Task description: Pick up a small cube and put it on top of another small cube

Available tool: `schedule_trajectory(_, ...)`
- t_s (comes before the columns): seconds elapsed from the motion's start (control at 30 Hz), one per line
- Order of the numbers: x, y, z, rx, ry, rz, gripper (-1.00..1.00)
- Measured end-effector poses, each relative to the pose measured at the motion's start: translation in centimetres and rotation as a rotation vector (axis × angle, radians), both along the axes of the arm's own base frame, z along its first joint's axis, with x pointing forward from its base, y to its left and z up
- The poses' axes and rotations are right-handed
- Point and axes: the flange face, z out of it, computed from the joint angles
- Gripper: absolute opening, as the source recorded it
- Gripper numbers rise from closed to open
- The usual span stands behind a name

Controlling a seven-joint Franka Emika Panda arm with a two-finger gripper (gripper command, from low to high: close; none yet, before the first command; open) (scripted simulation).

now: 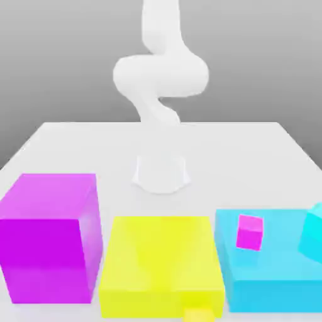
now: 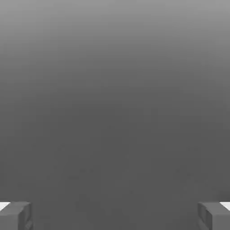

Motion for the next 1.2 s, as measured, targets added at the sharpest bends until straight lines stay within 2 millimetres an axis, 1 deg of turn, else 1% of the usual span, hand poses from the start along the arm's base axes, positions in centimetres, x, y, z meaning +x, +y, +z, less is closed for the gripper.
schedule_trajectory(0.13, 5.0, 0.8, -5.5, -0.007, 0.105, 0.009, 0.00)
schedule_trajectory(0.27, 8.9, 1.6, -11.5, -0.014, 0.206, 0.020, 0.00)
schedule_trajectory(0.4, 12.1, 2.4, -18.0, -0.020, 0.307, 0.032, 0.00)
schedule_trajectory(0.53, 14.3, 3.3, -24.9, -0.025, 0.408, 0.045, 0.00)
schedule_trajectory(0.63, 15.2, 4.1, -30.2, -0.029, 0.483, 0.058, 0.00)
schedule_trajectory(0.73, 15.7, 4.7, -35.7, -0.032, 0.559, 0.068, 0.00)
schedule_trajectory(0.83, 15.5, 5.3, -41.2, -0.034, 0.634, 0.077, 0.00)
schedule_trajectory(0.93, 14.8, 5.9, -46.7, -0.035, 0.710, 0.087, 0.00)
schedule_trajectory(1.07, 14.6, 6.1, -52.8, -0.035, 0.734, 0.091, 0.00)
schedule_trajectory(1.1, 14.5, 6.1, -54.2, -0.035, 0.735, 0.091, -1.00)
schedule_trajectory(1.2, 14.5, 6.1, -54.2, -0.035, 0.735, 0.091, -1.00)
